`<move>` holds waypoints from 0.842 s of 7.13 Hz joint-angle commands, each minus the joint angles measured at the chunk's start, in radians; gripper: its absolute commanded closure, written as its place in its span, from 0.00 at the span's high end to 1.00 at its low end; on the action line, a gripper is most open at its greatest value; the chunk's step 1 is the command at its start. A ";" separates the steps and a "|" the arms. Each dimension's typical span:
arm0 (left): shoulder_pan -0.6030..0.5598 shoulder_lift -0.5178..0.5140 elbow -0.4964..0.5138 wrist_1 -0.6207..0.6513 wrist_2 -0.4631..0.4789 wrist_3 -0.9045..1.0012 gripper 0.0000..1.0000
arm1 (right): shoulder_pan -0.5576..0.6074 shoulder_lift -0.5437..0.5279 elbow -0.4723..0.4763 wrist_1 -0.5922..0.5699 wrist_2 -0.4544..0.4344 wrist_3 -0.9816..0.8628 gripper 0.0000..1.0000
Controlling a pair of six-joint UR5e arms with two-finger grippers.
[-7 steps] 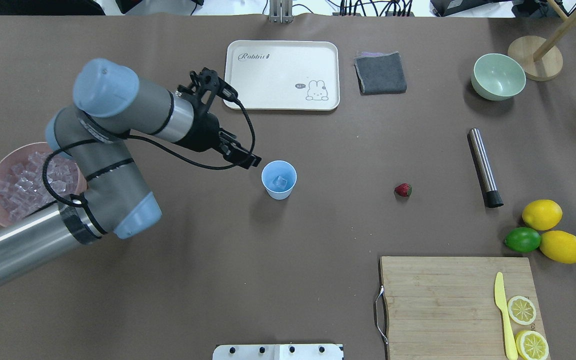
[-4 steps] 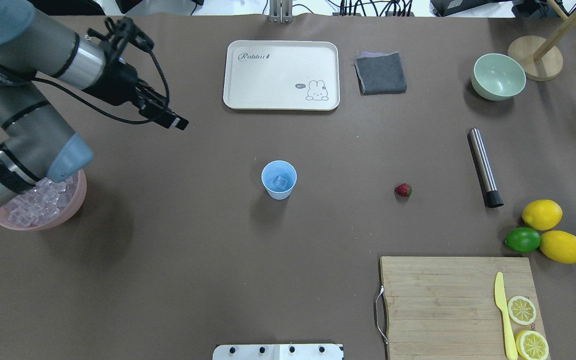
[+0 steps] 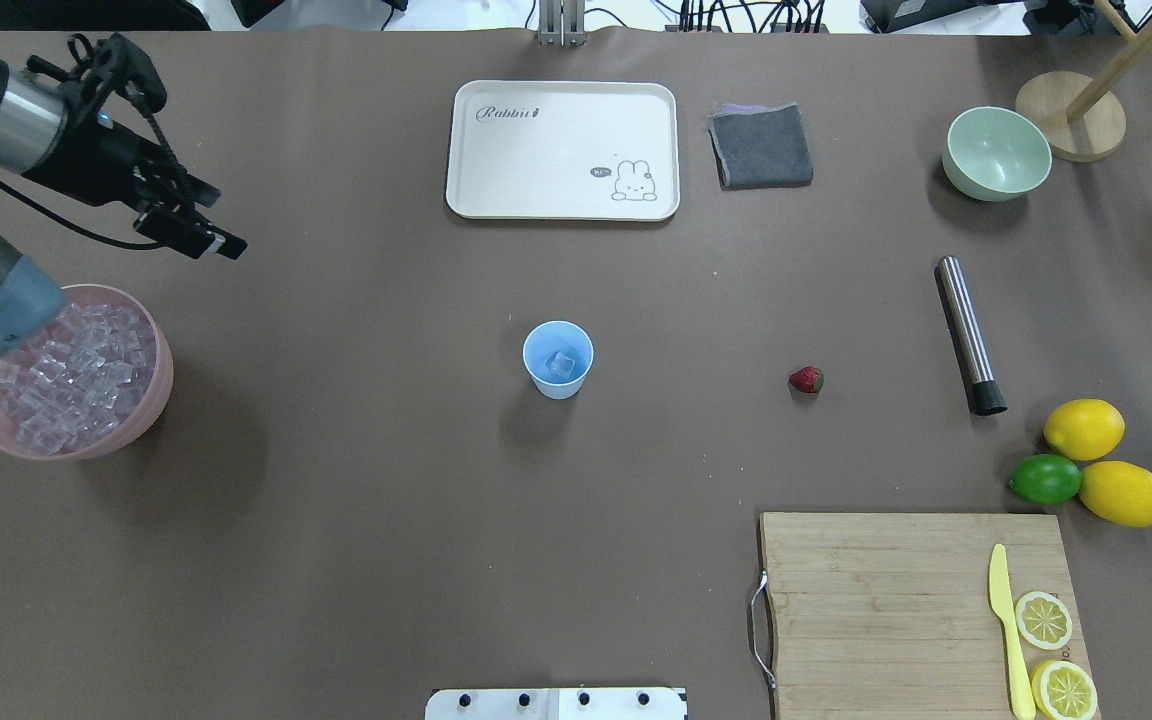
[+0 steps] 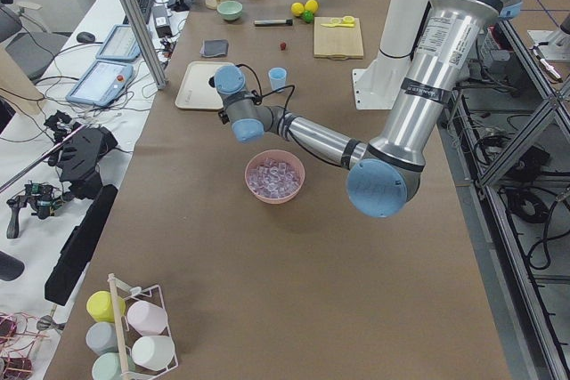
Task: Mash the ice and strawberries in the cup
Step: 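Move the left gripper back over the pink bowl of ice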
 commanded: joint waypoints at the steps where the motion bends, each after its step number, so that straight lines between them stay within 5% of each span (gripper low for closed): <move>1: -0.050 0.105 -0.010 -0.002 -0.018 0.147 0.97 | -0.002 -0.009 -0.001 0.000 0.007 -0.002 1.00; 6: -0.030 0.271 -0.067 -0.025 -0.001 0.191 0.96 | -0.007 -0.009 0.004 0.001 0.007 -0.007 1.00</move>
